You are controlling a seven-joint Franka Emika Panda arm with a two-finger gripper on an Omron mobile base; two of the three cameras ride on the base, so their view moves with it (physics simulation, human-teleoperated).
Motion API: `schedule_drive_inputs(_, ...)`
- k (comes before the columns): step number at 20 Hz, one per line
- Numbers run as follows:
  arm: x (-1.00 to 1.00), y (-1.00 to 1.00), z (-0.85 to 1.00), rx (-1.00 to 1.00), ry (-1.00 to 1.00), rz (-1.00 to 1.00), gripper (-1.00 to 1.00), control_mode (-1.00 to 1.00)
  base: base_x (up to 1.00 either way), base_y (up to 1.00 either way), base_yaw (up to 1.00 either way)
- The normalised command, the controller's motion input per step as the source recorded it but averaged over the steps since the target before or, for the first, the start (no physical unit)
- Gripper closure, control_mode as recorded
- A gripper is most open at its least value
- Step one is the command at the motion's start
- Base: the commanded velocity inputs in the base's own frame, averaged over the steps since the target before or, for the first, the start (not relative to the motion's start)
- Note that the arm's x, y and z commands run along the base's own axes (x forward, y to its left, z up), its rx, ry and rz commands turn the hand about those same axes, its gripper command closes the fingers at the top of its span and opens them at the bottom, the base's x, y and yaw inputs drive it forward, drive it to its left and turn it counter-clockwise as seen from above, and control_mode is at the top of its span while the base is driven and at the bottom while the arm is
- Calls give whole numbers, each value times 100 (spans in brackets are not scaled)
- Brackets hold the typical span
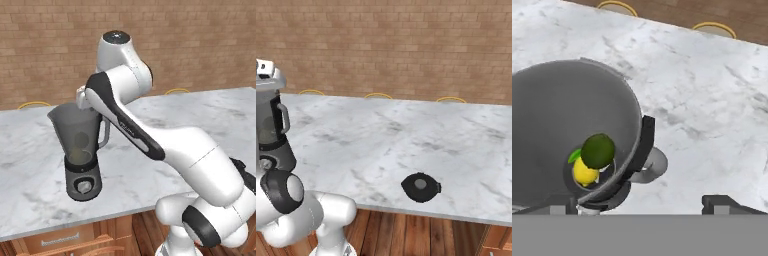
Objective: Grab the lime and lemon from the fridge, place them in the blender, close the lid, and turn on the blender to create a marinade.
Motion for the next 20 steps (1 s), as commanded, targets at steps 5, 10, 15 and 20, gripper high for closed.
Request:
schedule_drive_inputs(5,-34,-100,-15,9,0,-34,-100,-100,0,0,0)
schedule_drive_inputs(10,-24,-100,-18,8,0,-36,-100,-100,0,0,0)
schedule_drive_inputs(15,-19,-100,-15,10,0,-29,-100,-100,0,0,0)
schedule_drive_inputs(20,-22,-100,-17,6,0,-9,-100,-100,0,0,0)
